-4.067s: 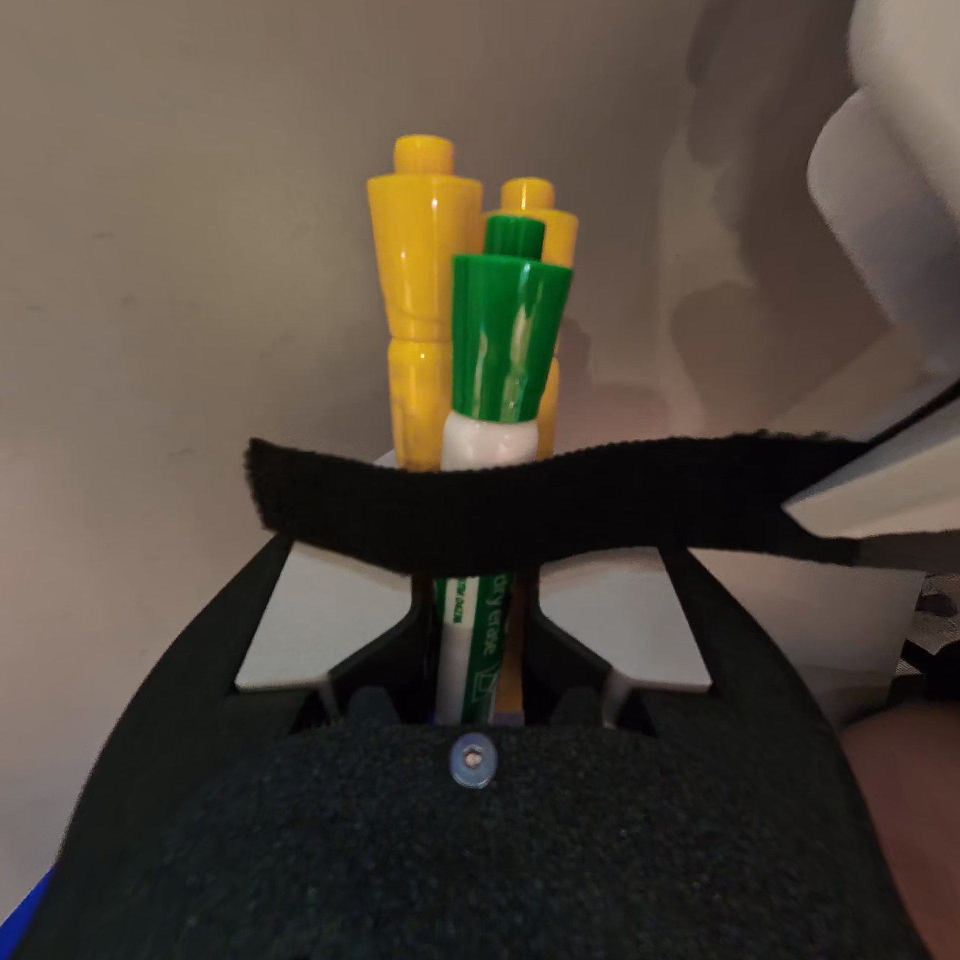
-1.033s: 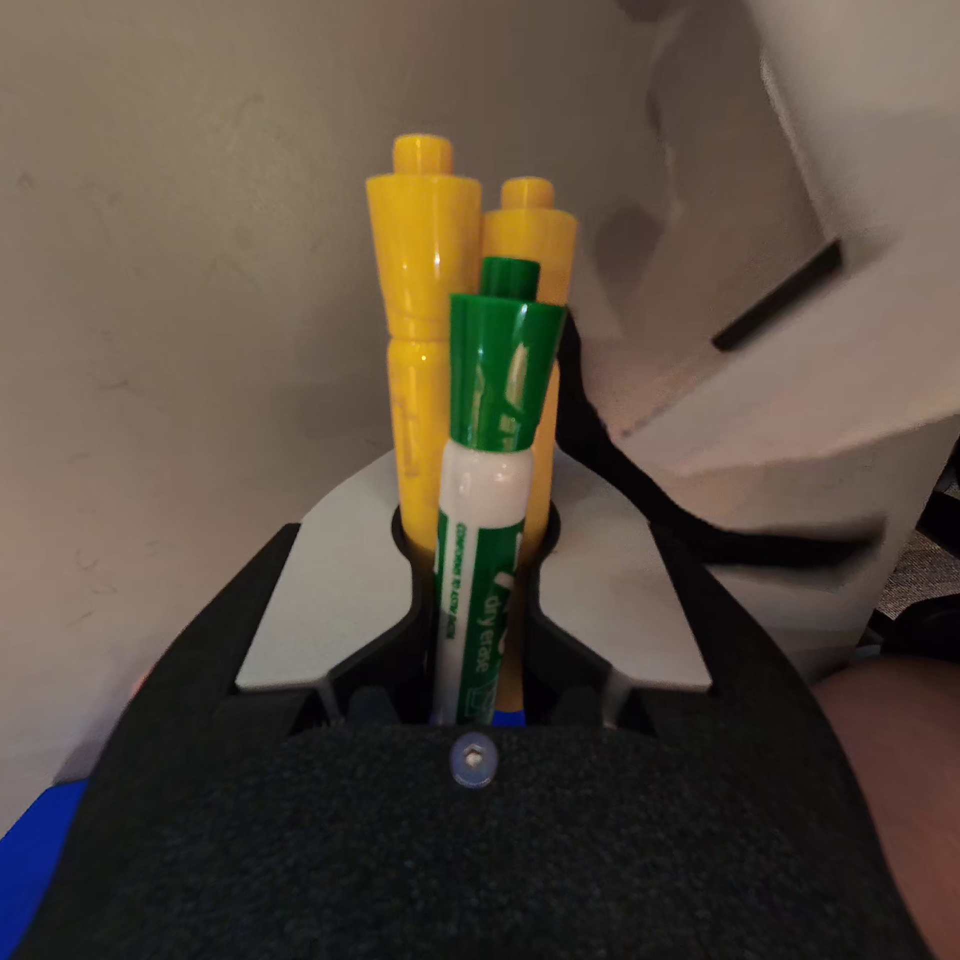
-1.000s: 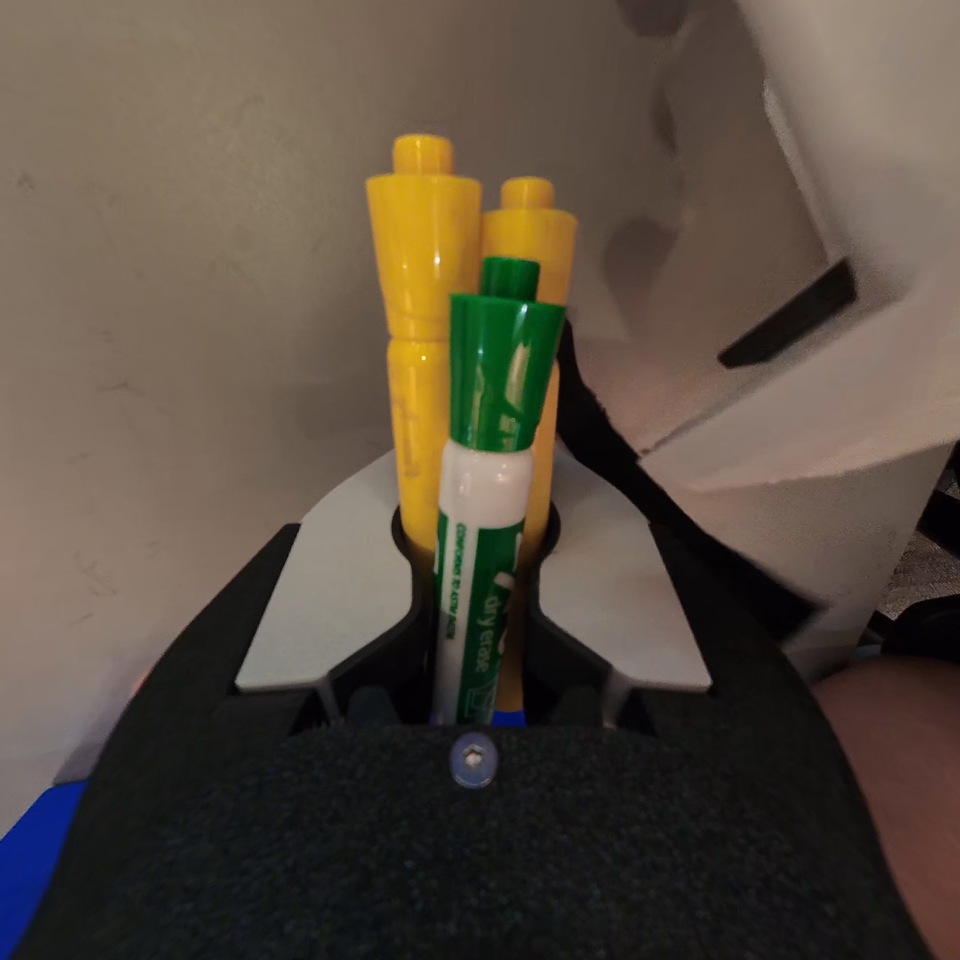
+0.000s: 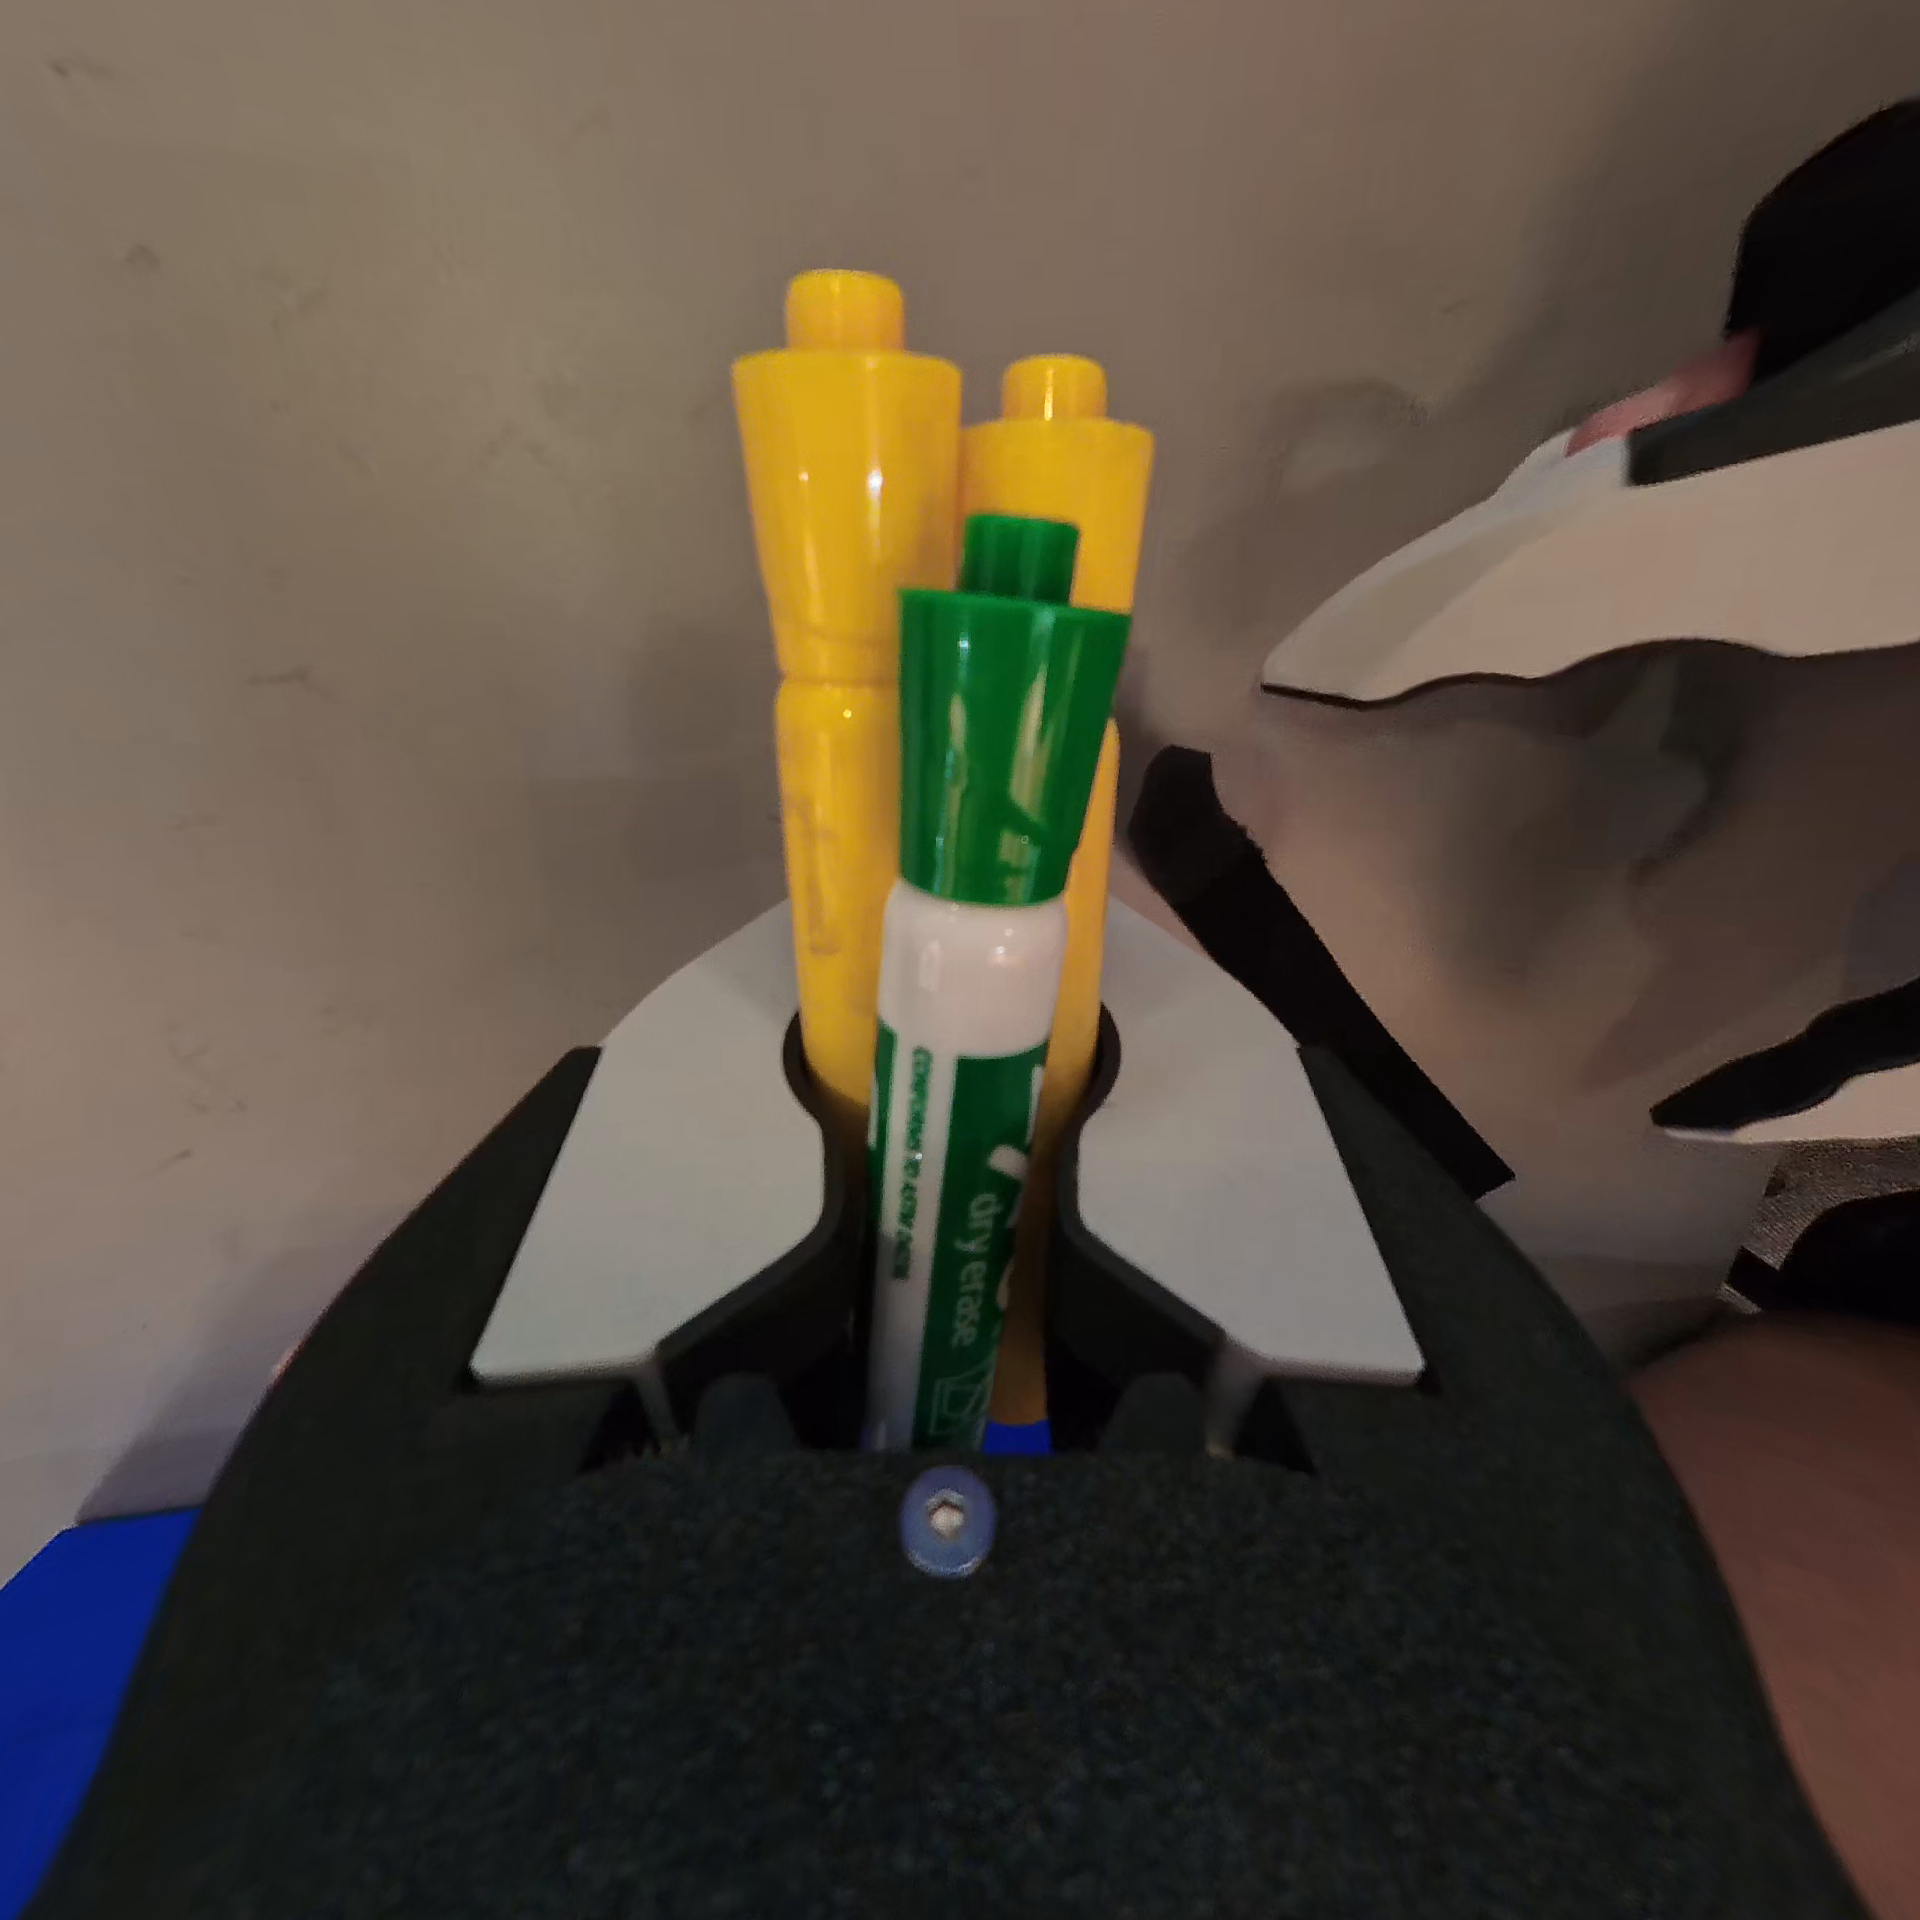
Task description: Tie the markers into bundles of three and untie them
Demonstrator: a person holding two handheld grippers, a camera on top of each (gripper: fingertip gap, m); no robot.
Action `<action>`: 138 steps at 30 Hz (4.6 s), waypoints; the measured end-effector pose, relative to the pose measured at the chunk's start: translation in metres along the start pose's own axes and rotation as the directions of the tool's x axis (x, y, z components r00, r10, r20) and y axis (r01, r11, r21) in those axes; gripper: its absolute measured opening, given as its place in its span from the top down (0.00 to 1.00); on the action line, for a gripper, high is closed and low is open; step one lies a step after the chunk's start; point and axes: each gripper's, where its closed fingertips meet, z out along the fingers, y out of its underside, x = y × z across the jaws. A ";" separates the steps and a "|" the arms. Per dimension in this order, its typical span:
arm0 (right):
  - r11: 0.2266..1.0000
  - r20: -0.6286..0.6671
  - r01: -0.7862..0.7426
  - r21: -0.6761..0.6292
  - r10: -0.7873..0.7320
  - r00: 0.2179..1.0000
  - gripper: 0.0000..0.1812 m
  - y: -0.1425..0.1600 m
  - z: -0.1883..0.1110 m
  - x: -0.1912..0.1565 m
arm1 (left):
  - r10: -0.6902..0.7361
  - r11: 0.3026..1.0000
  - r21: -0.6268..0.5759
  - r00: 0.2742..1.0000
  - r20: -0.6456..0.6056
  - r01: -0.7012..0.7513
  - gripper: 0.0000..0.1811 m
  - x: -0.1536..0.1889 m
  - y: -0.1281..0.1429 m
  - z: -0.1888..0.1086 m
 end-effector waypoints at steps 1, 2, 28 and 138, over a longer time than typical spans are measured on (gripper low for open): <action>1.000 0.001 -0.003 -0.020 0.003 1.000 0.26 0.003 0.004 -0.001 | 0.002 1.000 0.000 1.000 -0.001 -0.002 0.77 0.001 0.000 0.000; 0.999 -0.023 0.018 -0.039 -0.019 1.000 0.25 0.003 0.007 0.002 | 0.003 1.000 0.000 1.000 -0.001 -0.003 0.77 0.001 0.000 0.000; 0.994 0.021 0.110 0.004 -0.110 0.994 0.55 -0.030 0.024 0.012 | -0.010 1.000 0.002 1.000 -0.010 0.010 0.77 0.002 0.004 -0.003; 0.919 -0.094 0.237 0.316 -0.219 0.971 0.99 -0.114 -0.080 0.131 | -0.035 0.999 -0.032 0.997 -0.065 0.033 0.77 0.011 0.019 -0.009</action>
